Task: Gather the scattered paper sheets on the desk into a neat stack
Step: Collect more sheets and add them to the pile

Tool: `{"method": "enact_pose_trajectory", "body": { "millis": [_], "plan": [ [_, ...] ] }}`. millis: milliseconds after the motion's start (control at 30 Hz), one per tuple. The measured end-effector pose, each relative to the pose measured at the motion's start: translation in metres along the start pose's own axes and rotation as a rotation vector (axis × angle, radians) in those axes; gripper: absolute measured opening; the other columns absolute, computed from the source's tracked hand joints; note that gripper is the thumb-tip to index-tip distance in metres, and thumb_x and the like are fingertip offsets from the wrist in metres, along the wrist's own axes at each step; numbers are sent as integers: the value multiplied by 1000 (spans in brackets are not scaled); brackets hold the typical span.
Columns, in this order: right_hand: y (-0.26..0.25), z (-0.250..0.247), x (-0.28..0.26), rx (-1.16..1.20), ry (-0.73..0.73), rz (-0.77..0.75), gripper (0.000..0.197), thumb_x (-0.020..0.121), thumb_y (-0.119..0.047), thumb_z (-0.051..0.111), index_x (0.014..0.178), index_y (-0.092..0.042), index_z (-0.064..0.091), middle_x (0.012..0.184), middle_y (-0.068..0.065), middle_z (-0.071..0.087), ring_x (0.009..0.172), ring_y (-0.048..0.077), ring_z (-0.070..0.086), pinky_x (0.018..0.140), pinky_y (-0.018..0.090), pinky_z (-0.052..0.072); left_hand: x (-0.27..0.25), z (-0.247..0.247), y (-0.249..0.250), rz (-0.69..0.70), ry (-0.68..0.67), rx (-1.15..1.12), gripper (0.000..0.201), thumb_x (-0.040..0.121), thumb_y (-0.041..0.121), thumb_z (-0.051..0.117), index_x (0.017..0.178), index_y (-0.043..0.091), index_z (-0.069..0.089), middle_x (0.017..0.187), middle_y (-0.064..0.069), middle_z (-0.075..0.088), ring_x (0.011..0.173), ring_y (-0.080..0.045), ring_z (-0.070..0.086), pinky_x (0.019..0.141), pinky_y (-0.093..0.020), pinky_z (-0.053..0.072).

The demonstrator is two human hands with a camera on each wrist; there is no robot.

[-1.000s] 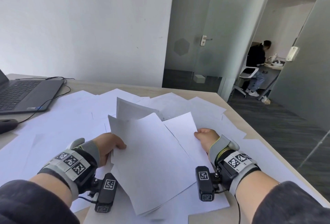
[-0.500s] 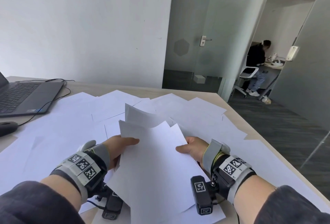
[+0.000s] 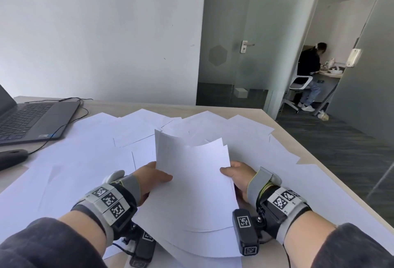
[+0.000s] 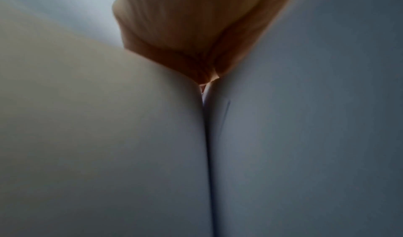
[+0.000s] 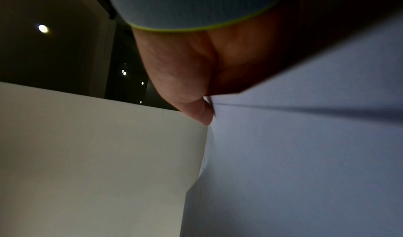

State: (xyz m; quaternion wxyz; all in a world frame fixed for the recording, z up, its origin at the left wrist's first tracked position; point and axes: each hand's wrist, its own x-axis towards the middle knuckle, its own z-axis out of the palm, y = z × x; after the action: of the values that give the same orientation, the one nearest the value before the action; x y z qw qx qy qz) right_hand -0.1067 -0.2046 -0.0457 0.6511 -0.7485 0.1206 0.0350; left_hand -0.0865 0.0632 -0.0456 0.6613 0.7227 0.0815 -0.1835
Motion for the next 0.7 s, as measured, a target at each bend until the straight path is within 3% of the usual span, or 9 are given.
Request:
{"method": "enact_pose_trajectory", "body": {
  "millis": [100,167,200,300,367,433,533,633,700],
  "plan": [
    [2,-1,1,-21,-13,-16,17,96,-5,59,106,0,71,103,16,75,84,24,69,68,25,53,-2,-1,4,30,2,43,52,82,-13,62,127,13,60,111,-22,73,96,-46,72,85,-55,59],
    [3,-6,6,-99,99,-52,18,93,-11,62,103,2,70,94,18,74,72,20,63,63,22,47,-6,-3,10,89,23,33,63,72,-9,69,127,19,60,110,-21,73,95,-47,72,84,-57,59],
    [3,-9,7,-129,169,-69,19,92,-15,63,105,-2,69,89,13,72,69,17,60,63,23,47,-8,-4,14,134,34,16,67,63,-4,70,125,21,61,109,-21,74,95,-48,71,85,-61,58],
    [0,-18,11,-74,289,-89,34,92,-27,66,125,-20,60,106,3,65,82,15,59,82,38,53,-10,-10,26,284,71,-78,63,57,4,69,115,29,64,108,-16,75,95,-46,72,85,-66,56],
    [-2,-20,8,91,221,-25,43,90,-34,70,128,-29,52,116,2,63,93,18,62,90,42,54,-12,-12,33,371,90,-151,56,60,5,69,111,28,64,109,-13,75,98,-44,72,86,-64,57],
    [-2,-18,8,244,102,58,52,85,-38,76,128,-34,48,120,6,66,99,25,68,88,44,58,-15,-12,39,434,98,-209,52,64,6,70,111,27,63,111,-12,74,101,-43,71,88,-61,57],
    [-5,-14,11,283,-10,66,65,71,-32,86,128,-19,58,116,11,73,97,30,71,73,37,57,-18,-8,42,508,97,-255,50,68,8,70,115,23,61,114,-11,74,103,-40,70,89,-58,57],
    [-17,-10,10,258,-37,0,36,83,-10,75,118,-6,67,108,16,75,90,31,71,73,39,59,-21,-3,43,566,90,-224,50,71,9,68,118,24,60,115,-7,74,103,-35,72,87,-51,59],
    [-26,-10,10,265,-27,-78,26,86,0,68,112,-6,70,107,17,75,89,33,71,77,46,58,-22,-1,45,603,79,-205,51,73,10,68,120,27,60,116,-4,74,104,-30,72,86,-47,59]
  ]
}}
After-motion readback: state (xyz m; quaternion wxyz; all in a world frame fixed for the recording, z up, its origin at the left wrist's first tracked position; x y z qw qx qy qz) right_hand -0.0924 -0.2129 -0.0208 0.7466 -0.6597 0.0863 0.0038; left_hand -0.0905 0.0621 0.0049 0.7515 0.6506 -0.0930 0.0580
